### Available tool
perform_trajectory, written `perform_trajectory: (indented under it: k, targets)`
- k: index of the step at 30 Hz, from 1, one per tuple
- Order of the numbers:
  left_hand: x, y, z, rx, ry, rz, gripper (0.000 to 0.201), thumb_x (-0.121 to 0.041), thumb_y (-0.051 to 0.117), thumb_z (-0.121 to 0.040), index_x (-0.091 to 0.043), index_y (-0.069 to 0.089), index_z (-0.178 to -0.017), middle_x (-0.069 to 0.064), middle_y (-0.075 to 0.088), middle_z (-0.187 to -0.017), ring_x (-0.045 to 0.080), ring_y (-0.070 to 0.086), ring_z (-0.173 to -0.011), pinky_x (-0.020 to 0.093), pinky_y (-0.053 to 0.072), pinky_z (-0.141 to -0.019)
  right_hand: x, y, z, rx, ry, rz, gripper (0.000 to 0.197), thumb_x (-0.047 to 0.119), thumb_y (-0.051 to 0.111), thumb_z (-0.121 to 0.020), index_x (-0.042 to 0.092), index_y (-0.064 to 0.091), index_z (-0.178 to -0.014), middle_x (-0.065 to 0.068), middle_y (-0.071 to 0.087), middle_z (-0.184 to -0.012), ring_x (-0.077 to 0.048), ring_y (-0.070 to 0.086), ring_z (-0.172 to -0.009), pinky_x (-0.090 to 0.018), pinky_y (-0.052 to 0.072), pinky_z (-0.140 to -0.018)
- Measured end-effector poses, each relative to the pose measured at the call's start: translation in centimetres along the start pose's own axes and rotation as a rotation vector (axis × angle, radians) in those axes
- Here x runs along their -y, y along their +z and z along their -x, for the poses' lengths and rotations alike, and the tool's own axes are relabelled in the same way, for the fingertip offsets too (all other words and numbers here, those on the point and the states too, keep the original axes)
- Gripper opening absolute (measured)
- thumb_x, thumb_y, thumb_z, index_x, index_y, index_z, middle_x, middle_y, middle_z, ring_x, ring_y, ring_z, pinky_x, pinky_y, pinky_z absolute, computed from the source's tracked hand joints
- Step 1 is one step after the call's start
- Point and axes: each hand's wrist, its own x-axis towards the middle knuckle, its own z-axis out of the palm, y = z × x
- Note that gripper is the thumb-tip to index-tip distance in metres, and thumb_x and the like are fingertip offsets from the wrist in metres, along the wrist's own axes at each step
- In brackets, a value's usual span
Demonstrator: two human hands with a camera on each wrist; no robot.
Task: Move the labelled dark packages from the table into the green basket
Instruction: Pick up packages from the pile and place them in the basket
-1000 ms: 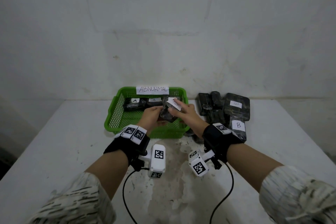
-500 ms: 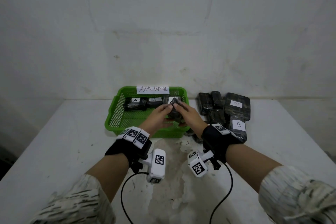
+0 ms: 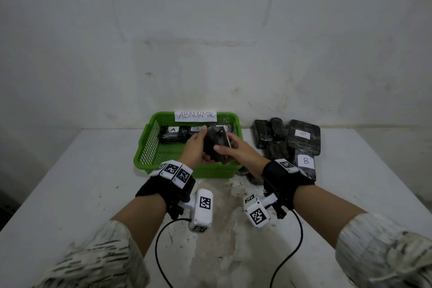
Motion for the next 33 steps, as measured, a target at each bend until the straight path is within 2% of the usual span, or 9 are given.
perform_trajectory:
  k: [5,9,11,14,17,21,24,30,33]
  targets:
    - [0.0,-0.6,-0.2,-0.01,0.092,-0.141,0.049,-0.049,0.028,-0.099,-0.011,0.051,-0.12,0.009,0.06,-0.082,0.01,0.044,-0.041,0.018,0.034,-0.039,-0.7,0.0,-0.9,-0.199,0.027,-0.08,0.058,0.024,0.055,-0.097,0.015,0.027,-0.148,-0.012,0.053,-0.133,-0.011,0.06,-0.073,-0.019,0.051,-0.05]
    - [-0.2,-0.6,0.2,0.101,0.145,-0.149,0.038,-0.035,0.045,-0.097,-0.018,0.042,-0.131,0.005,0.057,-0.115,0.017,0.057,-0.087,0.024,0.044,-0.063,-1.4,-0.1,-1.3,-0.198,0.019,-0.165,0.05,0.039,0.044,-0.1,0.027,0.029,-0.147,-0.008,0.047,-0.142,-0.018,0.058,-0.08,-0.024,0.051,-0.049]
    - [-0.2,-0.5,0.4,0.154,0.145,-0.133,0.038,-0.033,0.046,-0.097,-0.021,0.045,-0.133,0.007,0.05,-0.128,0.02,0.051,-0.109,0.024,0.046,-0.07,-1.2,0.0,-1.1,-0.144,0.052,-0.165,0.046,0.047,0.036,-0.1,0.024,0.041,-0.14,-0.011,0.06,-0.124,-0.02,0.06,-0.074,-0.024,0.049,-0.051]
    - [0.0,-0.5,0.4,0.185,0.125,-0.05,0.04,-0.029,0.046,-0.097,-0.02,0.045,-0.136,0.008,0.052,-0.13,0.023,0.05,-0.118,0.031,0.051,-0.085,-0.9,-0.1,-0.8,-0.101,0.067,-0.164,0.045,0.049,0.045,-0.097,0.021,0.047,-0.132,-0.002,0.066,-0.093,-0.013,0.06,-0.06,-0.021,0.045,-0.051]
    - [0.0,-0.4,0.6,0.213,0.136,0.002,0.039,-0.021,0.043,-0.099,-0.016,0.044,-0.138,0.005,0.054,-0.12,0.02,0.055,-0.106,0.026,0.051,-0.081,-1.3,-0.2,-1.0,-0.175,0.047,-0.09,0.035,0.034,0.055,-0.096,0.013,0.055,-0.123,-0.002,0.064,-0.081,-0.013,0.059,-0.056,-0.022,0.043,-0.049]
    - [0.0,0.2,0.6,0.244,0.162,-0.026,0.037,-0.012,0.045,-0.098,-0.01,0.047,-0.135,0.008,0.057,-0.107,0.016,0.059,-0.085,0.019,0.054,-0.067,-1.9,0.0,-1.5,-0.285,0.043,0.01,0.021,0.028,0.048,-0.099,0.013,0.063,-0.099,-0.006,0.061,-0.066,-0.016,0.055,-0.051,-0.025,0.04,-0.047]
    - [0.2,0.6,0.3,0.247,0.171,-0.074,0.039,-0.004,0.049,-0.095,-0.009,0.048,-0.133,0.009,0.057,-0.096,0.016,0.059,-0.082,0.022,0.056,-0.071,-2.0,0.1,-1.4,-0.294,0.028,0.085,0.025,0.027,0.045,-0.1,0.016,0.061,-0.084,-0.007,0.06,-0.064,-0.018,0.053,-0.051,-0.025,0.041,-0.047]
    - [0.9,0.2,-0.2,0.175,0.214,-0.164,0.035,0.002,0.047,-0.094,-0.006,0.052,-0.128,0.007,0.053,-0.088,0.015,0.057,-0.078,0.014,0.054,-0.057,-1.2,-0.2,-1.1,-0.178,0.029,0.098,0.022,0.024,0.049,-0.1,0.009,0.06,-0.113,-0.002,0.061,-0.072,-0.014,0.055,-0.057,-0.018,0.043,-0.049]
    - [1.2,0.0,-0.3,0.105,0.272,-0.316,0.027,-0.006,0.052,-0.093,-0.006,0.055,-0.12,0.003,0.049,-0.088,0.015,0.051,-0.081,0.013,0.045,-0.055,-1.1,-0.1,-0.9,-0.16,0.03,0.082,0.022,0.022,0.046,-0.101,0.008,0.06,-0.11,-0.001,0.056,-0.068,-0.014,0.049,-0.056,-0.016,0.038,-0.045]
